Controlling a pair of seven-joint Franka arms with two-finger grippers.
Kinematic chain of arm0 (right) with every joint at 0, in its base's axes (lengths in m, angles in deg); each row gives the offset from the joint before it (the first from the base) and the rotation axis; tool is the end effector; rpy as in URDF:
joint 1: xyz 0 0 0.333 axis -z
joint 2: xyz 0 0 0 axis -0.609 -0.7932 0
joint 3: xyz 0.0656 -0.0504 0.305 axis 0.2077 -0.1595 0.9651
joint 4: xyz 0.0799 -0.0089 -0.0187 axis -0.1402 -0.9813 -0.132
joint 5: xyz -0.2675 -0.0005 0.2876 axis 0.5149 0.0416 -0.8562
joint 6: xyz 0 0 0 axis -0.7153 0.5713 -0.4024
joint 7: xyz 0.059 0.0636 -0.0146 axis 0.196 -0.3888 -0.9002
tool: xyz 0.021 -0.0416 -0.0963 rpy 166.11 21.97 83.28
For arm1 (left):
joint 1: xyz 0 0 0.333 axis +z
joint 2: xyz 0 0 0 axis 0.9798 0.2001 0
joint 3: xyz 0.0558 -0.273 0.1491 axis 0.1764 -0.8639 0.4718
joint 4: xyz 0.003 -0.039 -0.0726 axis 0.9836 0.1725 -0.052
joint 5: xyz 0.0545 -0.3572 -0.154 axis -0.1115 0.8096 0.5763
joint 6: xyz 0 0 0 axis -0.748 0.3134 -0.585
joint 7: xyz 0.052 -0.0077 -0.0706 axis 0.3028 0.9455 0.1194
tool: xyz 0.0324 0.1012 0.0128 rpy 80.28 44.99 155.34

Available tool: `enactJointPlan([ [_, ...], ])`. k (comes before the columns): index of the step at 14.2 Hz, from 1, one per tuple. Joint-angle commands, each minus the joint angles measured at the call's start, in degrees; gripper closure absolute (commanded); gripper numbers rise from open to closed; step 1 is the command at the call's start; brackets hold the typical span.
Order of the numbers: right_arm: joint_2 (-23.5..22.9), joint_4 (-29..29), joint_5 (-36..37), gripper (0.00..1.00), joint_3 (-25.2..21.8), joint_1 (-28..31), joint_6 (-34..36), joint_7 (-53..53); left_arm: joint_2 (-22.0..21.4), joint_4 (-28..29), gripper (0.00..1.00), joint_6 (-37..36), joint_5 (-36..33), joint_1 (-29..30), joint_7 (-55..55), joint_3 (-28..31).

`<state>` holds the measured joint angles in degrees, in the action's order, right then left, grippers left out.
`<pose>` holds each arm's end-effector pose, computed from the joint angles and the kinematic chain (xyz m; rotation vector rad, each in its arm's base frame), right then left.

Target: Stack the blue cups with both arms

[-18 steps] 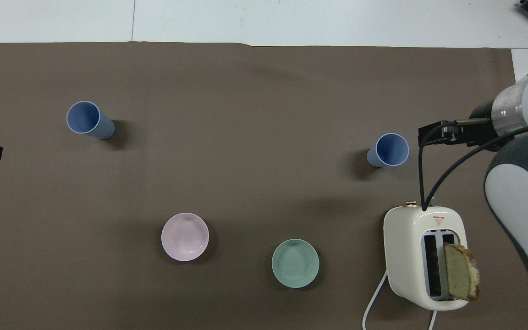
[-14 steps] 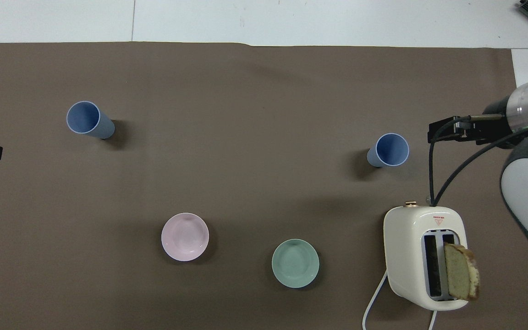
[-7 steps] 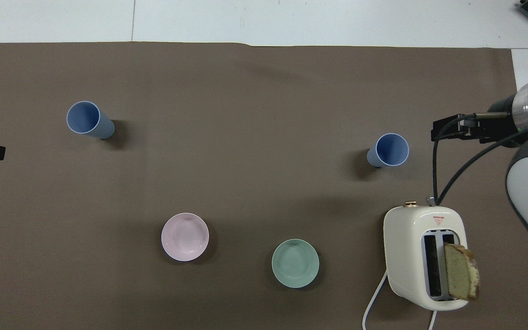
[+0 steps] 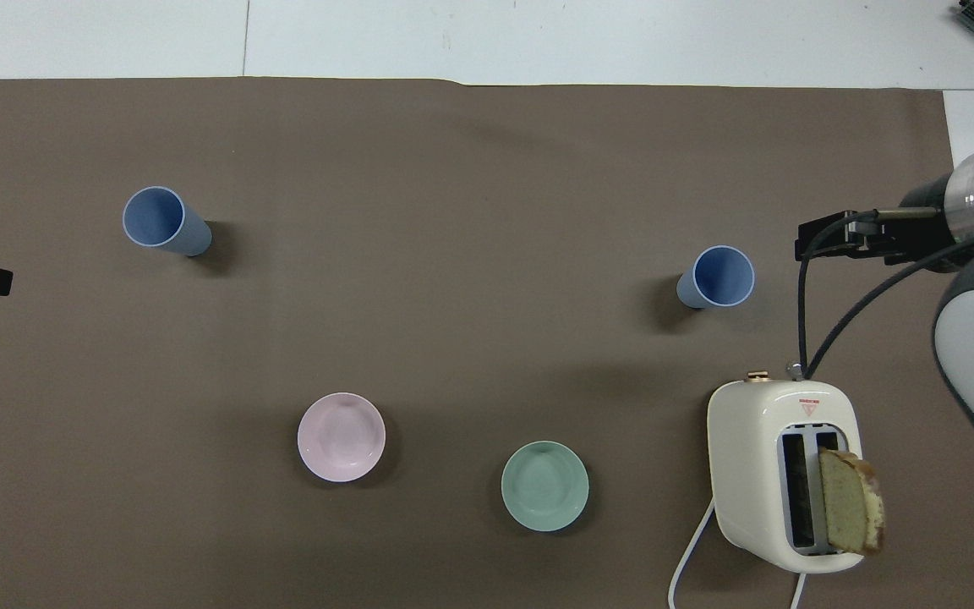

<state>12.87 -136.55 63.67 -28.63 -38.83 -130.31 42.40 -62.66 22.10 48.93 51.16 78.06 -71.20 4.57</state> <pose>0.5790 0.0331 0.5903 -3.0934 0.0794 -0.0954 0.5427 0.0041 0.6622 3.1022 -0.2402 0.0320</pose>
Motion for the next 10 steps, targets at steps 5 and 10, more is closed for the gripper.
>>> enactJointPlan([
  [5,0.46,-0.41,-0.86,0.0,0.38,0.61,0.34,0.65,-1.74,2.79,0.0,2.32,-0.49,0.22,0.26,-0.05],
  [10,0.46,-0.41,-0.86,0.0,0.38,0.61,0.34,0.65,-1.82,3.5,0.0,4.07,-0.31,0.4,0.26,-0.05],
])
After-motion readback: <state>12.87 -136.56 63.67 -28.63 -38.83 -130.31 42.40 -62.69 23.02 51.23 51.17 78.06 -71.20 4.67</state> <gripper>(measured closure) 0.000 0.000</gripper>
